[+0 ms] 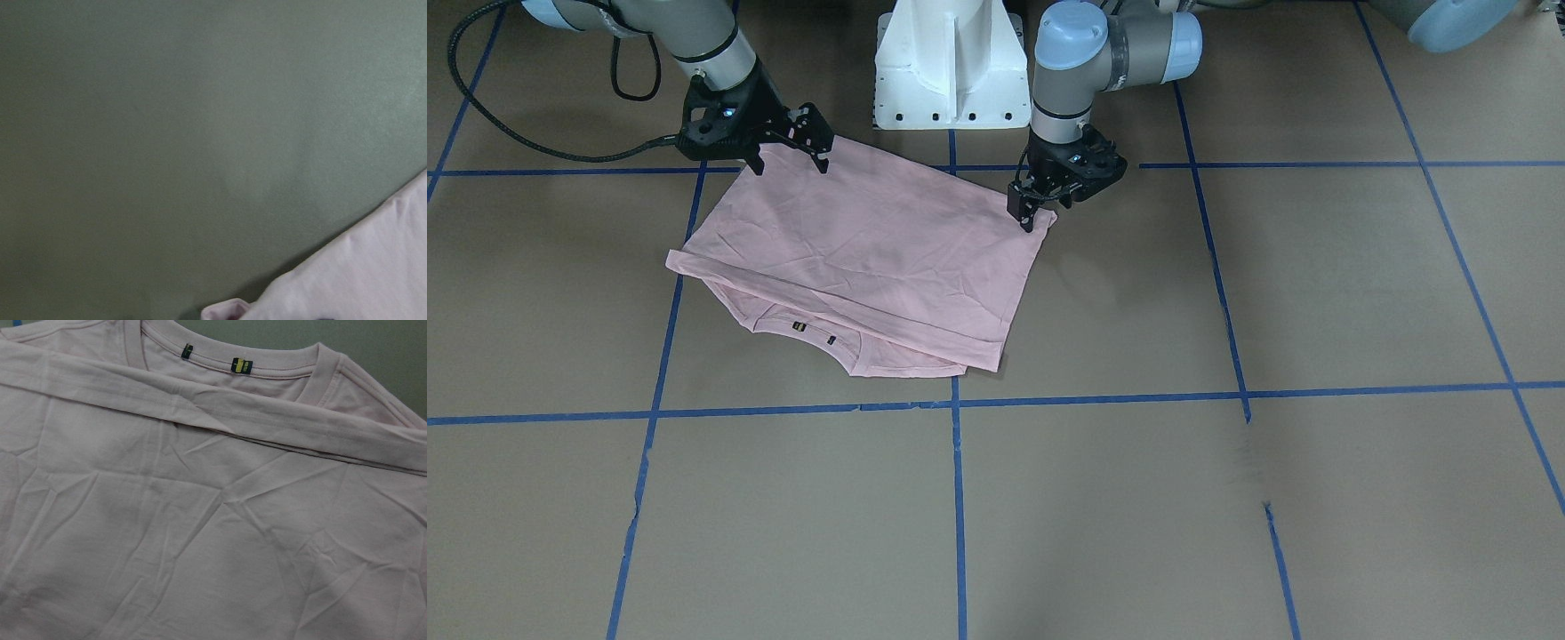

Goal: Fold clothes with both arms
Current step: 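Push the shirt edge with the left gripper while the right holds the collar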

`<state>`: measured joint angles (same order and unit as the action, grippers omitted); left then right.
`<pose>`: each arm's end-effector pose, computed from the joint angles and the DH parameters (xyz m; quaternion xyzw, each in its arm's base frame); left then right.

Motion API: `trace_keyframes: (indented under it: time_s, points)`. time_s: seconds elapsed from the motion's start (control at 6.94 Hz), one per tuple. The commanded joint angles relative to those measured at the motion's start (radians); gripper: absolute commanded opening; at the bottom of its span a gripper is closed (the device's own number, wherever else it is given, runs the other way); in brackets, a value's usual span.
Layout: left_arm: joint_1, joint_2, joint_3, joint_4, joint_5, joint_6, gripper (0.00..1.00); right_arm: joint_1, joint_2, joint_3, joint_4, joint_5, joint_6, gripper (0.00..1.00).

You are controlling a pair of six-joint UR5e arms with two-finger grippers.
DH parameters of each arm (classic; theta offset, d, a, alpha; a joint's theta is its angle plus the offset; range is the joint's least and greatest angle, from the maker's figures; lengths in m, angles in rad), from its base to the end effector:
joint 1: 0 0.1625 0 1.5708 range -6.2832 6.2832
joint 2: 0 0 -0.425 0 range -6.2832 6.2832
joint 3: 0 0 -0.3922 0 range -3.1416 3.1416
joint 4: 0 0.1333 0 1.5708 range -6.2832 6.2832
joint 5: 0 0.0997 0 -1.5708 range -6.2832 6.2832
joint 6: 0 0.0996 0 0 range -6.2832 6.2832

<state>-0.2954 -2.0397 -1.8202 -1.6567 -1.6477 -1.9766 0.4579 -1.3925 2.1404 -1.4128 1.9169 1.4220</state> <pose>0.5643 -0.3030 0.2806 -0.0569 0.3885 -0.3017 0.8688 -0.4028 -0.3095 0.2934 -0.0190 -0.4576 0.0619 0.8868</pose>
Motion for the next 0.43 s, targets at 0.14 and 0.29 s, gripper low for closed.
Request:
trace_keyframes:
  time_s: [0.14, 0.29]
  points:
    - [0.002, -0.001, -0.004, 0.0, -0.001, 0.014, 0.0, 0.004, 0.0, 0.001, -0.002, 0.002, 0.0, 1.0]
    - [0.002, -0.001, -0.007, 0.0, -0.003, 0.018, 0.0, 0.004, 0.0, 0.001, -0.002, 0.002, 0.0, 1.0]
